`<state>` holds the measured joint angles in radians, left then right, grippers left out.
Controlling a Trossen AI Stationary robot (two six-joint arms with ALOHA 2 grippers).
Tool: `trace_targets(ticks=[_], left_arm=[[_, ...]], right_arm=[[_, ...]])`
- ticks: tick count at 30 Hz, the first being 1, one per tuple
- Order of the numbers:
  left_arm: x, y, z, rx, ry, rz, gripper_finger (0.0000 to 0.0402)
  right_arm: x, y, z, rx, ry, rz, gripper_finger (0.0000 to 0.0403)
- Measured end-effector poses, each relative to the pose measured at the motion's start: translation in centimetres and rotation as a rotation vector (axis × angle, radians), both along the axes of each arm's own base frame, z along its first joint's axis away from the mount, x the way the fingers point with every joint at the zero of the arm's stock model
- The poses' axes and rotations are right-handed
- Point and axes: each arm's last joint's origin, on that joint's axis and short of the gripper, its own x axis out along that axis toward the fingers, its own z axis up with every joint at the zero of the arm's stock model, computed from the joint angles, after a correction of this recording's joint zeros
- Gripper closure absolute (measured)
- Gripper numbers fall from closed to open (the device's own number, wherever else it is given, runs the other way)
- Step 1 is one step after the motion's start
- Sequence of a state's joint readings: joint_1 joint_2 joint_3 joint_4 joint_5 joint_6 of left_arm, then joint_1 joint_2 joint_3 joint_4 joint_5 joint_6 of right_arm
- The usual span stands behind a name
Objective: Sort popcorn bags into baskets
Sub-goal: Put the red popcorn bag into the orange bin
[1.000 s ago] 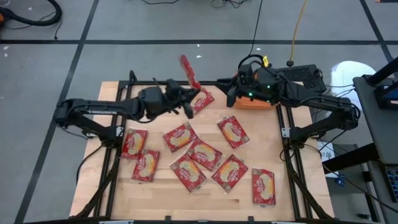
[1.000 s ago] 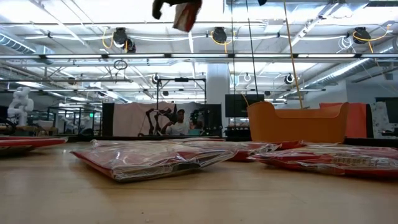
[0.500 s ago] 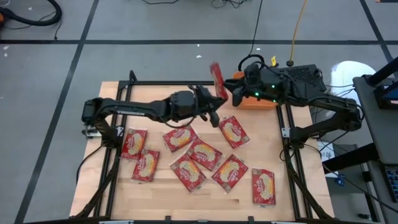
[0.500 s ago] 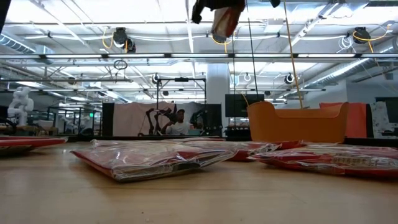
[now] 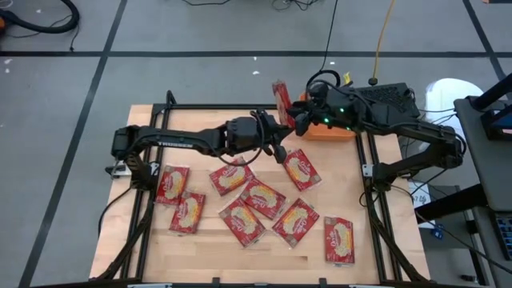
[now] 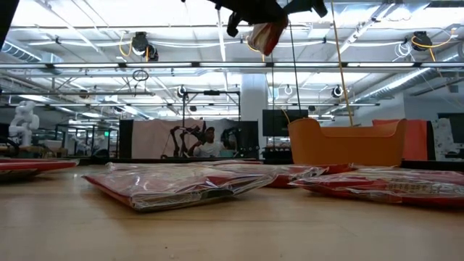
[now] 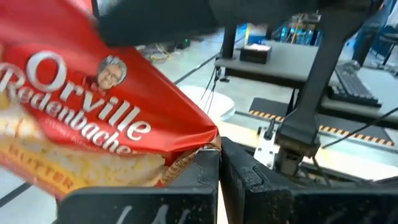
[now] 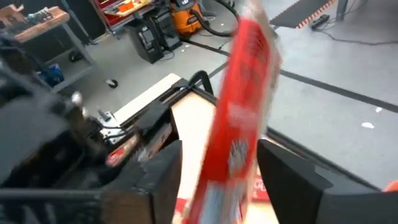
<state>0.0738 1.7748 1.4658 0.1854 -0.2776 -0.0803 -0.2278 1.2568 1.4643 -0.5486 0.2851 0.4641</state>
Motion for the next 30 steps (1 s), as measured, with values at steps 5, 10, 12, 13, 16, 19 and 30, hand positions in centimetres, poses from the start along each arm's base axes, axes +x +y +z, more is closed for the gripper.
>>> trace_targets(ticks=[5, 10, 12, 13, 16, 19, 30], left_arm=[[0.1, 0.2, -0.2, 0.019, 0.009, 0.003, 0.0398], [0.2, 0.2, -0.4, 0.026, 0.024, 0.001, 0.0395], [0.2, 0.2, -0.4, 0.026, 0.025, 0.001, 0.0395], [0.2, 0.2, -0.4, 0.026, 0.025, 0.001, 0.0396], [0.2, 0.3, -0.4, 0.016, 0.022, 0.004, 0.0398], [0.2, 0.3, -0.4, 0.006, 0.017, 0.007, 0.0387], [-0.1, -0.4, -0.1, -0.036, 0.008, -0.002, 0.0268]], right_arm=[[1.3, -1.0, -1.3, -0.01, 0.067, -0.008, 0.0188], [1.8, -1.6, -2.0, 0.017, 0.087, -0.036, 0.0224], [1.6, -1.8, -2.1, 0.029, 0.096, -0.048, 0.0247], [1.6, -1.8, -2.1, 0.033, 0.101, -0.051, 0.0259], [1.5, -2.0, -2.2, 0.034, 0.103, -0.055, 0.0295], [1.5, -2.1, -2.2, 0.037, 0.105, -0.058, 0.0326], [0.3, -3.0, -2.7, 0.083, 0.168, -0.124, 0.0369]])
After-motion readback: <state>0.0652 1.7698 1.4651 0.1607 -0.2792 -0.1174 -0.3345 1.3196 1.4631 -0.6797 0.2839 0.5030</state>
